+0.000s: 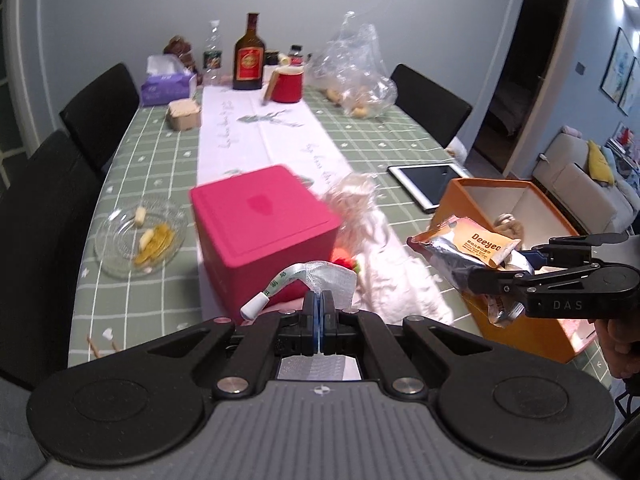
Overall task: Organize soft objects
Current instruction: 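Carry the plastic bag and snack bag over the orange box with both tools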
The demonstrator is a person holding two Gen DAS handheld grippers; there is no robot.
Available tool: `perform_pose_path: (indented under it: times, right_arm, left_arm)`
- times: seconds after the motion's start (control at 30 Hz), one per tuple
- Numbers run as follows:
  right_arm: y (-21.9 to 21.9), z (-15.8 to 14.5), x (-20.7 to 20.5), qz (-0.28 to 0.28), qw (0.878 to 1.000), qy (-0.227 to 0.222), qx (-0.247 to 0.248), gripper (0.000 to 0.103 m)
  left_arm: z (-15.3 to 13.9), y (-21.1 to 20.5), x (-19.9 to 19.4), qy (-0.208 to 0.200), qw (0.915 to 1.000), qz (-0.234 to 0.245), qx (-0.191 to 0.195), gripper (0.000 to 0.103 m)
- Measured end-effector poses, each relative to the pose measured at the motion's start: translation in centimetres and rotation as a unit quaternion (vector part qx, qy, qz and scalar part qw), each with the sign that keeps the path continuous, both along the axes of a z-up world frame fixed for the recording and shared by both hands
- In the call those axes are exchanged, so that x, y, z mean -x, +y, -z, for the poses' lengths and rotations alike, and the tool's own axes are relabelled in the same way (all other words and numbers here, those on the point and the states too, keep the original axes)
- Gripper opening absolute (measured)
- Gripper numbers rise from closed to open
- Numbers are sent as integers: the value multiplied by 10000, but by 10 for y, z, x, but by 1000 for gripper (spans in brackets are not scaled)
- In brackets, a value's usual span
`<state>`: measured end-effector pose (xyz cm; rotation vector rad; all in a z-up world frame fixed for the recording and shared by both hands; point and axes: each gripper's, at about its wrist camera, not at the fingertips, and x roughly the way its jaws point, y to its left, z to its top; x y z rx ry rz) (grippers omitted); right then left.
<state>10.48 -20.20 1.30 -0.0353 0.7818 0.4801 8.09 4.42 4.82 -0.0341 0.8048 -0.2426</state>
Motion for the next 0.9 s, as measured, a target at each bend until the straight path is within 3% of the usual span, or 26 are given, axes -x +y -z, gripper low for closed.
perform_pose_path:
  times: [0.47,0.9]
  right_arm:
    - [-85,-17,11,656,9975,-183,-201,45]
    - [-150,-24,12,1258,9913,-321,-202,45]
  left_arm:
    - [-33,-72,-7,-277,9975,651,-85,0]
    - [-65,-148,-10,-594,9912,1171,194,0]
